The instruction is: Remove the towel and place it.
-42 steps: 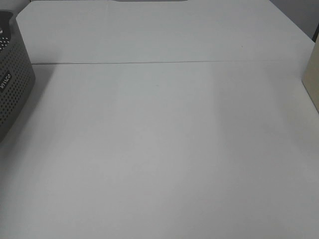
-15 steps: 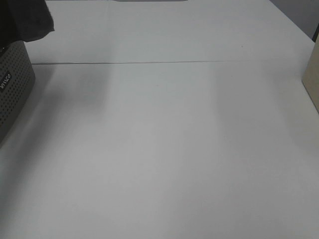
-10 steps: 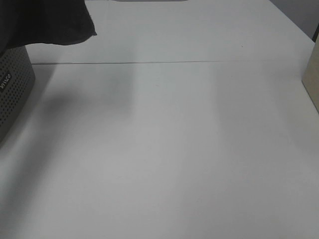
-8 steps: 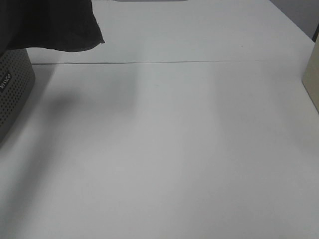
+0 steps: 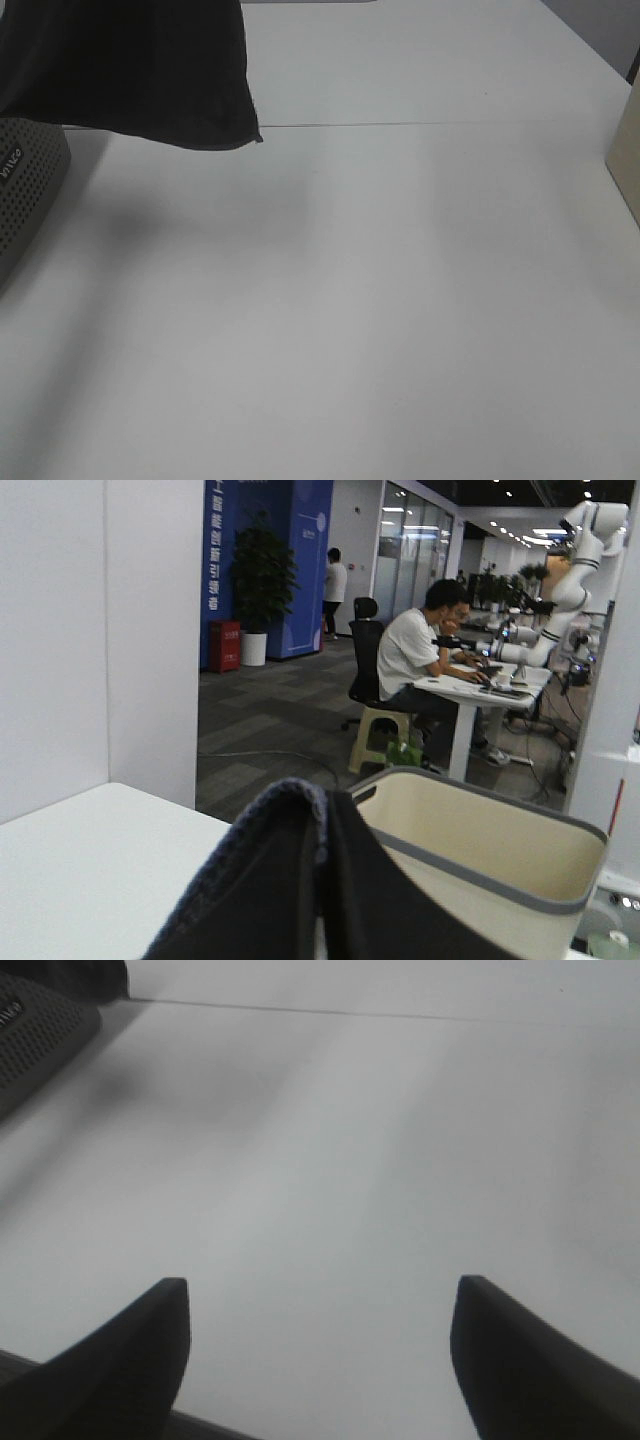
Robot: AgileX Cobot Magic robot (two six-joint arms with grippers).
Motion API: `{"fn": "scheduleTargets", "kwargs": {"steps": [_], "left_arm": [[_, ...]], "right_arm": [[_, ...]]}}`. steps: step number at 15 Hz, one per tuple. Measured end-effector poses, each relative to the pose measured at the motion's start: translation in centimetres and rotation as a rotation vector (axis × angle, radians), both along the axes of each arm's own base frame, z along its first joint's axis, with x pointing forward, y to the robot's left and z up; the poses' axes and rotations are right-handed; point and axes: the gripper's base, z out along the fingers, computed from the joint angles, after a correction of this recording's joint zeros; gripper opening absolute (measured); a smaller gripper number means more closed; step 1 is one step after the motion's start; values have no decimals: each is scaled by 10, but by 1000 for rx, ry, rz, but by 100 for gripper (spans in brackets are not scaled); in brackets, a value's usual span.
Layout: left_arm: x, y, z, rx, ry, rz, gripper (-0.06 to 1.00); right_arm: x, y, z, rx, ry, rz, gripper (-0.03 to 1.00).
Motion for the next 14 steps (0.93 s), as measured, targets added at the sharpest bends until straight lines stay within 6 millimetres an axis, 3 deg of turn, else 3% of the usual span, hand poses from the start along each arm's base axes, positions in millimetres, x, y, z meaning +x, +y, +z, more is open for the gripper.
{"fn": "scheduleTargets", "kwargs": {"steps": [3,8,14], "left_arm": [[-6,-3,-8,111,-23,-75,0],[-7,-4,-9,125,-25,-86,0],[-7,-4,-9,125,-25,-86,0]], "right_arm": [[24,8,8,17,28,82,70],[79,23,13,-54,10,282,70],[137,46,11,114,-83,483,70]]}}
